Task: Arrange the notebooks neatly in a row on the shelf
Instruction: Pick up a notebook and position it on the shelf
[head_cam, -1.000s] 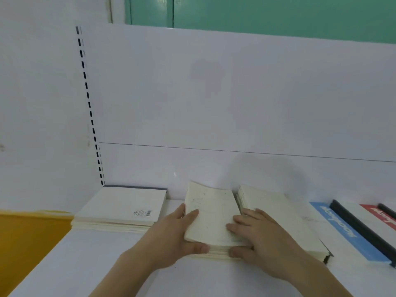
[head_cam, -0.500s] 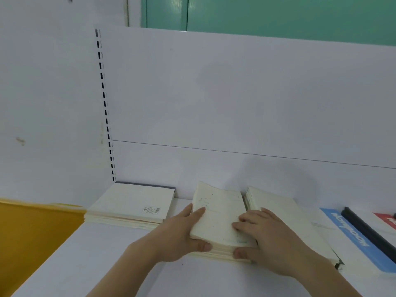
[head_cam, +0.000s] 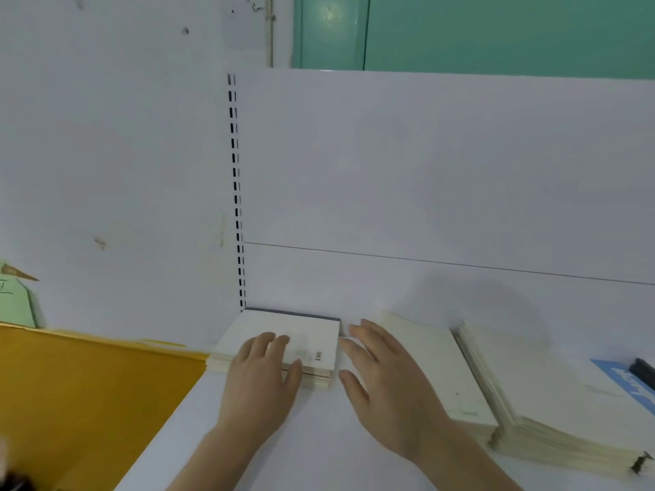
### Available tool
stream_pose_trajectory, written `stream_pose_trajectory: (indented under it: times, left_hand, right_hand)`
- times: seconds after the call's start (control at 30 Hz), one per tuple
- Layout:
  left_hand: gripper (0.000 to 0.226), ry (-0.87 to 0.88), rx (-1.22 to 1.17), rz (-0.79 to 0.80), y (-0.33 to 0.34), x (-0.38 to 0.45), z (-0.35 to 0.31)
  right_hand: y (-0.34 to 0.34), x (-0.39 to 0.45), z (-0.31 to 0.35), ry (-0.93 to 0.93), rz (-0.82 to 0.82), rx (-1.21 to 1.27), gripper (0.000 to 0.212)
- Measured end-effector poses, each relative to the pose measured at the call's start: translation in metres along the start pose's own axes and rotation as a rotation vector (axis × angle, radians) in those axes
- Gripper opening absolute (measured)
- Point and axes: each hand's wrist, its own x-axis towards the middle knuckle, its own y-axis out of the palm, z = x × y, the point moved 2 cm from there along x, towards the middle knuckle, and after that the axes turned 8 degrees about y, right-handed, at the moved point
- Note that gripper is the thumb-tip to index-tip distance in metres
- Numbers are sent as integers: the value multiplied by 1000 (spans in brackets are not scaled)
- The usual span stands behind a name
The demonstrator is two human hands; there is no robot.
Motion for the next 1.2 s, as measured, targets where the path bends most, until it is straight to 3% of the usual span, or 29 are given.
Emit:
stream_pose_trajectory:
  times: [0.13, 0.2, 0.33, 0.5, 0.6, 0.67, 0.73, 0.83, 0.9, 0.97, 1.03, 1.2]
  left_hand:
    - [68, -28, 236, 255, -5, -1, 43]
    - [86, -3, 242, 358, -8, -2, 56]
    - [103, 79, 174, 343, -12, -7, 75]
    - [64, 56, -24, 198, -23, -8, 83]
    - [71, 1, -239, -84, -42, -9, 77]
    - [80, -45, -382, -182, -55, -9, 74]
    - [83, -98, -487, -155, -61, -8, 71]
    - [84, -216, -731, 9, -68, -6, 58]
    - [68, -274, -1054, 119, -72, -8, 40]
    - [37, -344, -1290, 98, -74, -12, 26]
    - [21, -377, -1307, -30, -81, -13, 22]
    - [25, -361, -1225, -183, -82, -16, 38]
  right_hand:
    - [53, 25, 29, 92, 90, -83, 53]
    - [74, 32, 34, 161, 172, -138, 55]
    - [90, 38, 42, 120, 133, -182, 37]
    - [79, 39, 46, 154, 109, -209, 21]
    - [55, 40, 53, 229, -17, -217, 15]
    - [33, 41, 59, 316, -148, -138, 21]
    - [12, 39, 66, 406, -274, 63, 26]
    - [-9, 31, 77, 574, -360, 445, 19]
    - [-11, 24, 85, 640, -345, 613, 19]
    - [-7, 19, 92, 685, -298, 734, 21]
    - [-3, 17, 94, 677, -251, 746, 22]
    - [10, 25, 71, 640, -155, 534, 26]
